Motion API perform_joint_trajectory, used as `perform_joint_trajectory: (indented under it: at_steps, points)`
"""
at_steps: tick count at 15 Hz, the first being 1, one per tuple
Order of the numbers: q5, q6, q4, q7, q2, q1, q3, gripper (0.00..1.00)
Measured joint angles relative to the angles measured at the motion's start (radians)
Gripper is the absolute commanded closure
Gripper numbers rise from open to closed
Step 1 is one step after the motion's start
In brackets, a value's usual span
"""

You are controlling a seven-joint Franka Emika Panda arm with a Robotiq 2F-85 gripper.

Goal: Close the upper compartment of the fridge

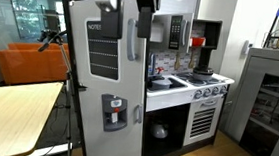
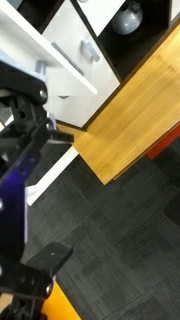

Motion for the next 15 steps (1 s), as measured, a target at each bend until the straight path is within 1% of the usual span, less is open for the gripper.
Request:
perform_joint_trajectory:
  at_steps: [4, 8, 12, 15]
  points:
    - [-0.023, 0.062, 0.042, -0.017, 0.056, 0.001, 0.019, 0.00]
    - [-0.078, 0.122, 0.056, -0.055, 0.080, 0.003, 0.021, 0.00]
    - [-0.159, 0.160, 0.054, -0.095, 0.109, -0.009, 0.000, 0.00]
    - [-0.244, 0.195, 0.050, -0.111, 0.131, -0.031, -0.017, 0.00]
